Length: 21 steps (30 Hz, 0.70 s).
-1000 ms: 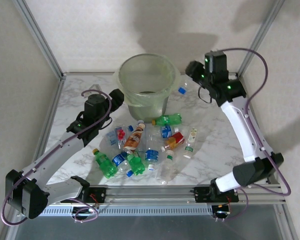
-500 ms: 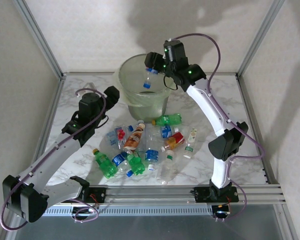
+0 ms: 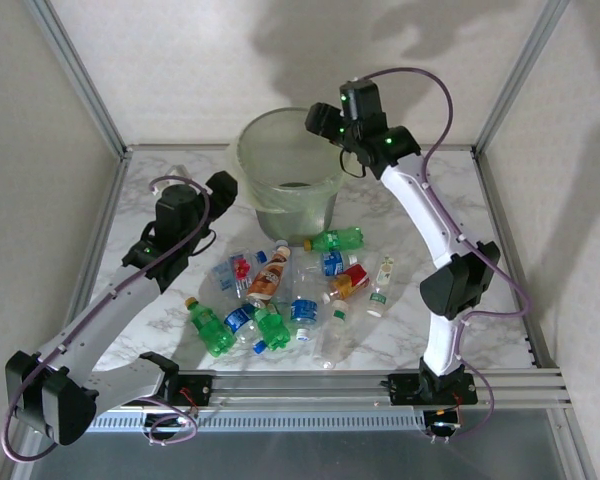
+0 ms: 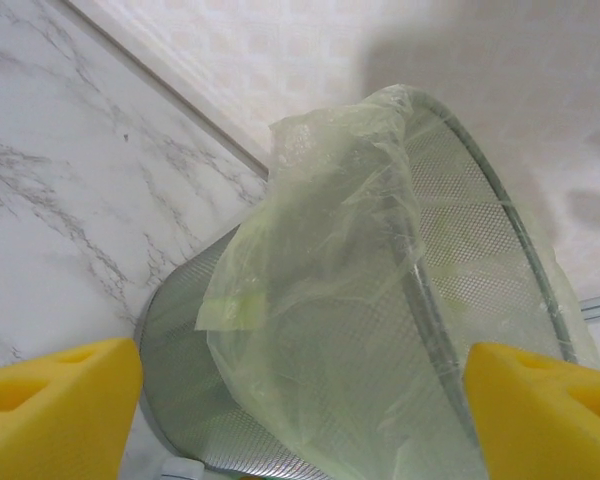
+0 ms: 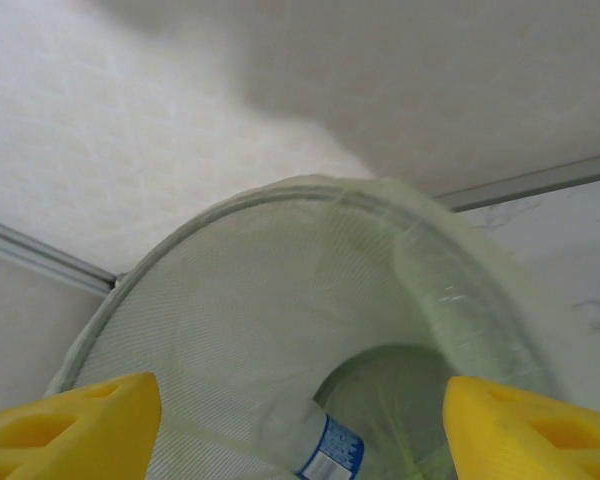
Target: Put the plastic bottles in the bin
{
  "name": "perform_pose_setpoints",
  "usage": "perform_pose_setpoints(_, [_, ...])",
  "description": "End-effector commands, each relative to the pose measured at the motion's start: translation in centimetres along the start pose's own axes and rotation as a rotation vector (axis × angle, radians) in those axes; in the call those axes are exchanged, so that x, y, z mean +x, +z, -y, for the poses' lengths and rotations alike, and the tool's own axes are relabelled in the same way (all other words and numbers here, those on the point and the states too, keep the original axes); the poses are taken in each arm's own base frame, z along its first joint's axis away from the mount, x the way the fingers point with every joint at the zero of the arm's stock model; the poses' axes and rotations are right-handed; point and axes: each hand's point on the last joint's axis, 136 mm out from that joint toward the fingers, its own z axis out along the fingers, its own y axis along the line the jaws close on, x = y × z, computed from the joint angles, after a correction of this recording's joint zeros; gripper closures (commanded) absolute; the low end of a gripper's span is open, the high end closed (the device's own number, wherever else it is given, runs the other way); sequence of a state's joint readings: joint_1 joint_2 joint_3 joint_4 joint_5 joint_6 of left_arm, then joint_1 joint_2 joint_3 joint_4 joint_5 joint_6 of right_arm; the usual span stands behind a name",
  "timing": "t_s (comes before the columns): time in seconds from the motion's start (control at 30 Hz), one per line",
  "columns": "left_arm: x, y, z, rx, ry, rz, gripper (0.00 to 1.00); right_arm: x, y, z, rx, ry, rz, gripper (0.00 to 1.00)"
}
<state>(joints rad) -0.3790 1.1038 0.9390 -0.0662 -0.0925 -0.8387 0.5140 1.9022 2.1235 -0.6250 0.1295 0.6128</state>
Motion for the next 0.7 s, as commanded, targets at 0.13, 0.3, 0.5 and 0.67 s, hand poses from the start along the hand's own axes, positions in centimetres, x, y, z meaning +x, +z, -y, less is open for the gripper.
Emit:
perform_pose_setpoints(0.13, [-1.0,-1.1,-1.6,-0.044,-0.009,0.003,0.17,1.6,2.2,3.1,0.048,0.009,-0.041,0.26])
perform_pose_setpoints(0.3, [-1.0,-1.6,-3.2,-0.086,-0.014,-0.008,0.17,2.6,2.9,3.8,0.047,0.018,-0.057,0.27])
perform_pose_setpoints(0.5, [0.9,-3.6,-9.2,-0.333,-0.022,-0.072,0.14,1.1,1.2,3.7,0.052,-0.001,-0.002,0.25])
perform_pose_setpoints(0.67, [2.7,-6.5,-14.5,-0.565,-0.021,-0.122,0.15,-1.7,-2.2,3.0,0.062,-0.025,0.078,0.21])
